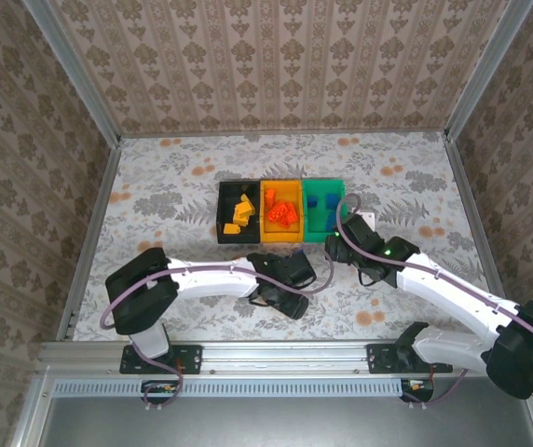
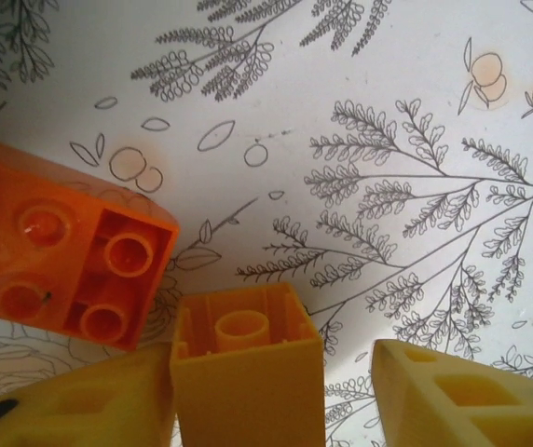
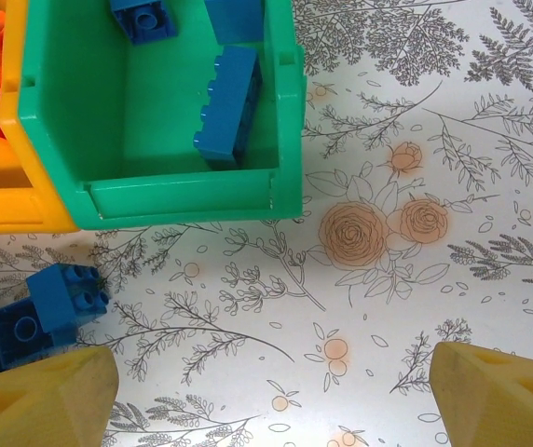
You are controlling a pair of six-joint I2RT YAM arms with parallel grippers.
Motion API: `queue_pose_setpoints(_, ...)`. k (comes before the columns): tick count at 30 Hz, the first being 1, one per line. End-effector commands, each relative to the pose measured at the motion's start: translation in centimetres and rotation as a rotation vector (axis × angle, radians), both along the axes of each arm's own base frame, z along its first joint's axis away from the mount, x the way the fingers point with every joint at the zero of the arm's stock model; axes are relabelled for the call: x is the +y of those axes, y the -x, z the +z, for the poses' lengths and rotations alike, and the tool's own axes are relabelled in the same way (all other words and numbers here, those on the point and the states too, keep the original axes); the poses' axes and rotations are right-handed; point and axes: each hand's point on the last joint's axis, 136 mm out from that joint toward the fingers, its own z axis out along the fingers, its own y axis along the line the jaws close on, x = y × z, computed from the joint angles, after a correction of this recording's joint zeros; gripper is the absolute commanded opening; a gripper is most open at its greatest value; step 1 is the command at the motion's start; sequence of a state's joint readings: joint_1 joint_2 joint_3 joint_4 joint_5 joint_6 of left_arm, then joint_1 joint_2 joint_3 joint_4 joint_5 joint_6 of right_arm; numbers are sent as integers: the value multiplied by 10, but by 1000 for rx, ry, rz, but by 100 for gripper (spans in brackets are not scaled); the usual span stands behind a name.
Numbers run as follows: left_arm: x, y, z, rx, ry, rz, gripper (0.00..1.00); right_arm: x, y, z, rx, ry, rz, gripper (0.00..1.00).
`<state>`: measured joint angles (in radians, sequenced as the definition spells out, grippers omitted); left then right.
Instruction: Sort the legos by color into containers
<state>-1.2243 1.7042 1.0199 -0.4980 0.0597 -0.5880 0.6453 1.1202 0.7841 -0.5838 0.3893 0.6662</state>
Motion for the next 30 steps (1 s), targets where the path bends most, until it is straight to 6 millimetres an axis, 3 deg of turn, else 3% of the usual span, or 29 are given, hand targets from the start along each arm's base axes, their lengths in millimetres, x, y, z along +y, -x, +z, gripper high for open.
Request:
queue_pose_setpoints(1,7,-1,2,-31,-58,-35,49,-11,5,-1,-1,21,-25,88)
queue_pose_setpoints(11,19,-3,9,-94,-87,-26,35,-14,5,1,-8,10,-42,89)
queue_pose_setpoints(16,39,-24,40,-192,-37,64,33,-11,3,3,-13,-9,-41,89)
queue_pose_setpoints(19,59,-53,69,-258,23,163,34,-9,2,4,-19,-24,-41,89)
queue_pose_setpoints(25,105,-137,134,-433,176,401,35,-5,-2,3,-18,-29,-38,89)
queue_pose_setpoints(27,116,-166,147,-469,217,471,36,-4,-4,2,-14,-31,-39,89)
queue_pose_setpoints(30,130,-204,151,-505,207,546,36,-3,-3,-2,-3,-29,-38,89)
